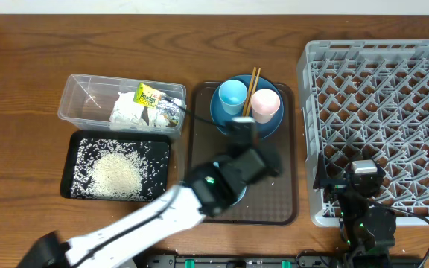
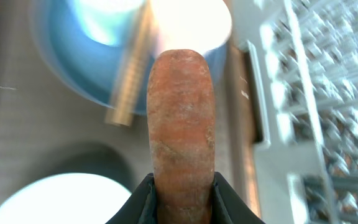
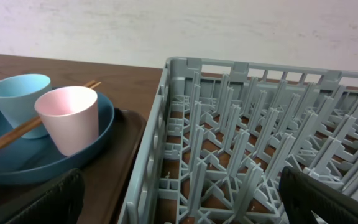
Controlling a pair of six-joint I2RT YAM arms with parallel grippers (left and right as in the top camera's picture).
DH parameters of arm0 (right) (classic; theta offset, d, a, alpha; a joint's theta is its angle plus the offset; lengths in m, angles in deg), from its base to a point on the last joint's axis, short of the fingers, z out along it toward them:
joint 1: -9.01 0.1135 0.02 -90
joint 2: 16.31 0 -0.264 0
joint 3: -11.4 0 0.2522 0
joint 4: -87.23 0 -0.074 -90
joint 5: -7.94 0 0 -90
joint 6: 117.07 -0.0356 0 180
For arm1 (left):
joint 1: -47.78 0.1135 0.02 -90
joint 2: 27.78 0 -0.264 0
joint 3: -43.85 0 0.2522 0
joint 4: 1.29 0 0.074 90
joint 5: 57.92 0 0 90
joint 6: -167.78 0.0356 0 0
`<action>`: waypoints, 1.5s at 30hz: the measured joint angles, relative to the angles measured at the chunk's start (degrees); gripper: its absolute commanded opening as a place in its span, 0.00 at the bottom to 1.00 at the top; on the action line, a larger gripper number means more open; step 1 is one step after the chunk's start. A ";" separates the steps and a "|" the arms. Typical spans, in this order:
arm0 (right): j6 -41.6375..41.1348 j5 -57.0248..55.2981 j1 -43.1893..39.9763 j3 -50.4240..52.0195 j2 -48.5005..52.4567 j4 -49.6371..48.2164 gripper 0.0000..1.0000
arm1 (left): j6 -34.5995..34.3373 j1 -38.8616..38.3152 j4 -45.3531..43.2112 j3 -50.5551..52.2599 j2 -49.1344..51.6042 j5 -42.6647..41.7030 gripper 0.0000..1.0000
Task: Sort waste into correct bins and load items into the dishwasher rack
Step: 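Carry the carrot with the left gripper to the black tray and release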
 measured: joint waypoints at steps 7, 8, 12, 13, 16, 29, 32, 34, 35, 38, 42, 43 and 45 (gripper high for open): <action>0.00 0.00 0.00 0.00 0.00 -0.02 0.99 | 0.04 13.14 12.61 0.00 -7.89 0.07 0.12; 0.00 0.00 0.00 0.00 0.00 -0.02 0.99 | 0.04 15.50 14.19 0.00 -8.52 0.09 0.12; 0.00 0.00 0.00 0.00 0.00 0.00 0.99 | 0.04 24.30 19.43 0.00 -9.35 0.11 0.06; 0.00 0.00 0.00 0.00 0.00 0.00 0.99 | 0.07 26.71 20.35 0.00 -9.31 0.20 0.06; 0.00 0.00 0.00 0.00 0.00 0.00 0.99 | 0.13 31.98 21.59 0.00 -9.31 0.20 0.06; 0.00 0.02 0.00 0.00 0.02 0.02 0.99 | -2.60 46.90 20.35 9.57 -9.29 0.20 0.06; 0.00 0.00 0.00 0.00 0.02 0.02 0.99 | -3.48 48.81 17.49 12.55 -9.29 0.00 0.06; 0.00 0.02 0.00 0.00 0.02 0.02 0.99 | -3.74 49.53 15.65 14.36 -9.29 0.00 0.06; 0.00 0.02 0.00 0.00 0.02 0.00 0.99 | -3.82 49.62 14.91 15.10 -9.29 0.00 0.07; 0.00 0.02 0.00 0.00 0.02 0.00 0.99 | -4.46 49.66 13.49 17.11 -9.29 -0.02 0.07; 0.00 0.02 0.00 0.00 0.02 0.00 0.99 | -5.35 49.66 10.10 20.02 -8.96 -0.02 0.07; 0.00 0.02 0.00 0.00 0.02 0.02 0.99 | -5.64 49.66 9.16 20.72 -8.70 -0.02 0.07; 0.00 0.02 0.00 0.00 0.02 0.00 0.99 | -6.10 49.66 7.02 22.21 -7.87 -0.02 0.07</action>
